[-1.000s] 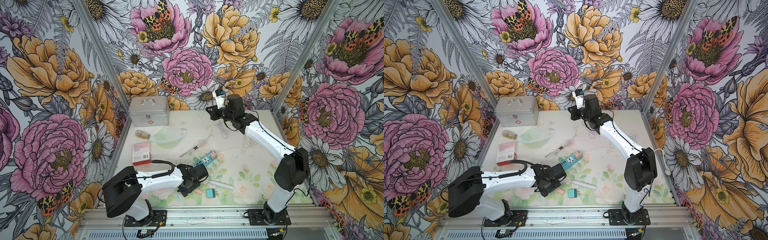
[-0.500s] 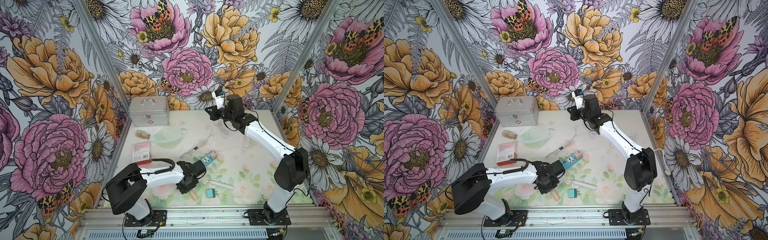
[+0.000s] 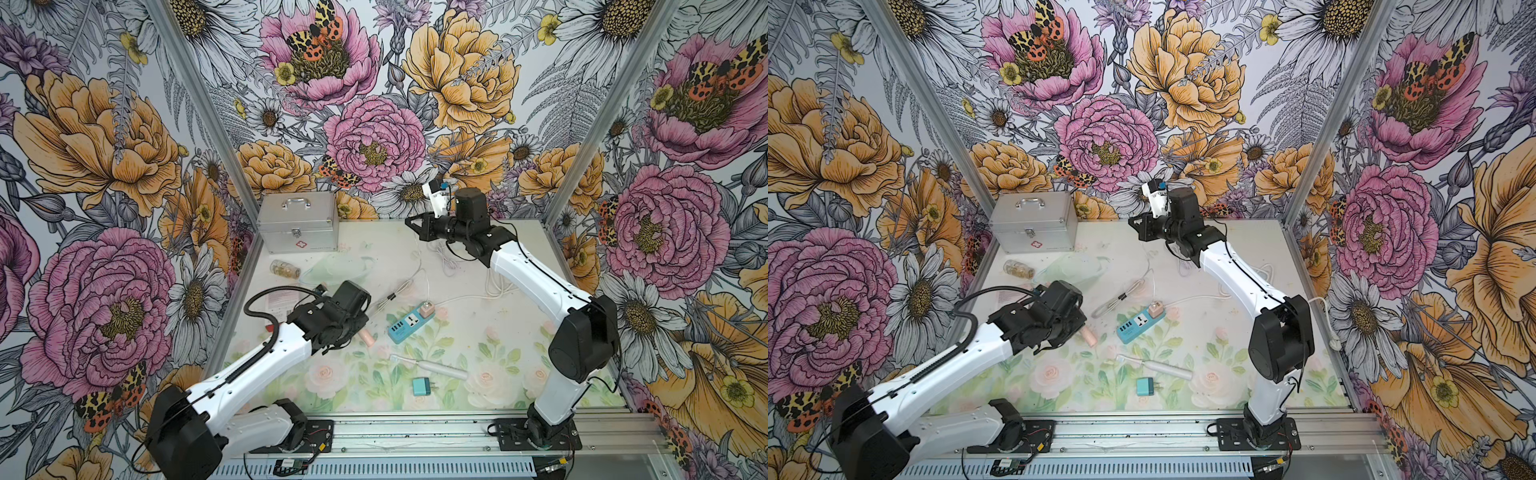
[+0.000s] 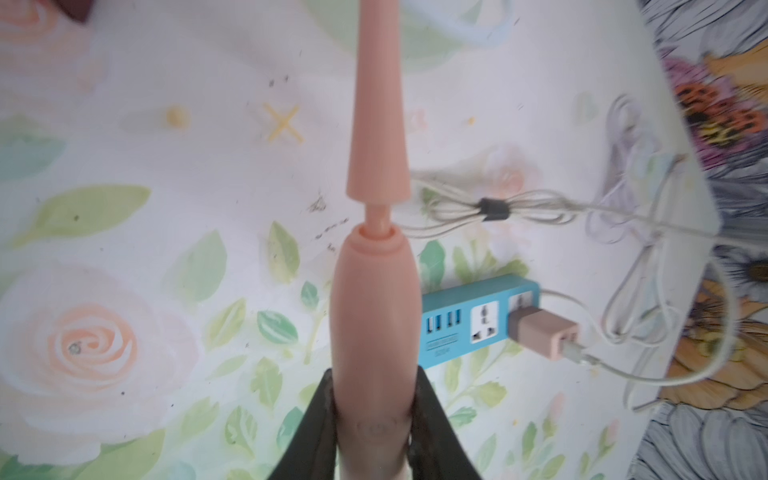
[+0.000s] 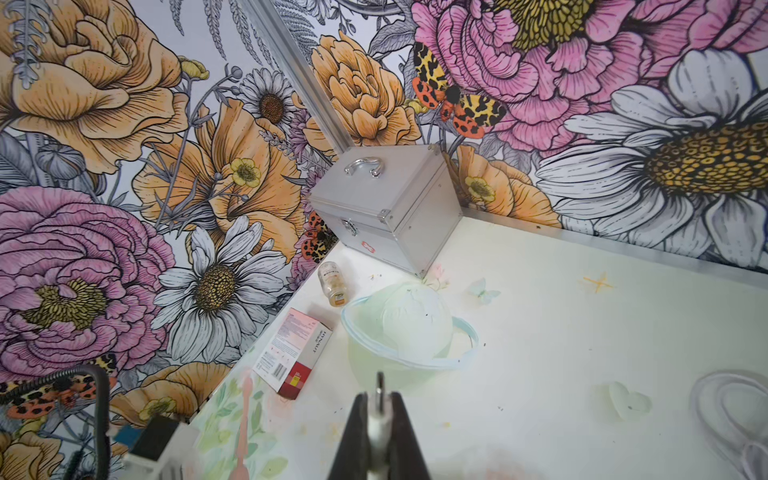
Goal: Charge the electric toothbrush
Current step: Pick up the electric toothbrush from the center of the board, then insert the charging cable into the electric toothbrush.
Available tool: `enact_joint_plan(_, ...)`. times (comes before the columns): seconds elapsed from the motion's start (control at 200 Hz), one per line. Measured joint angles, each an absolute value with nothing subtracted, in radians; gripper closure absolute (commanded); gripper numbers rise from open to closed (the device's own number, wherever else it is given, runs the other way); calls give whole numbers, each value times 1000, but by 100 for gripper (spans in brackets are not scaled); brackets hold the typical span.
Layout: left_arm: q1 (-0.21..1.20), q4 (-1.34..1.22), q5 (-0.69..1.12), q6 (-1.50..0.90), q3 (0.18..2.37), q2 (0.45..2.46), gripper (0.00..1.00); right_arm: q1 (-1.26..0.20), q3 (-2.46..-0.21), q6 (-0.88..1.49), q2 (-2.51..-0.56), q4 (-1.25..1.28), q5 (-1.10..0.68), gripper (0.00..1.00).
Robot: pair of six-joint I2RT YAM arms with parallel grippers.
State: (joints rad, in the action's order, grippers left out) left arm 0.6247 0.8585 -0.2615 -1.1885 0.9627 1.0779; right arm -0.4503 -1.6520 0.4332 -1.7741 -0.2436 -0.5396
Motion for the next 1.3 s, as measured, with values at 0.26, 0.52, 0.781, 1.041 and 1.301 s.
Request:
enact_joint_plan(0.26, 315, 723, -160, -809, 1295, 1179, 100, -478, -1660, 563, -1774, -224, -693, 100)
enact_joint_plan(0.52, 154, 556, 168, -680, 1482, 1376, 100, -556, -1627, 805, -1787, 19, -826, 100)
enact_joint_plan(0.781, 117, 418, 398, -701, 1493, 1405, 100, -580, -1621, 955, -1855, 157, -866, 100)
enact_joint_plan(1.041, 108, 398, 450, -745, 1505, 1422, 100, -606, -1617, 922, -1868, 166, -896, 100)
enact_joint_plan(1.301, 141, 376, 485, -756, 1559, 1451, 100, -616, -1613, 812, -1868, 117, -922, 100)
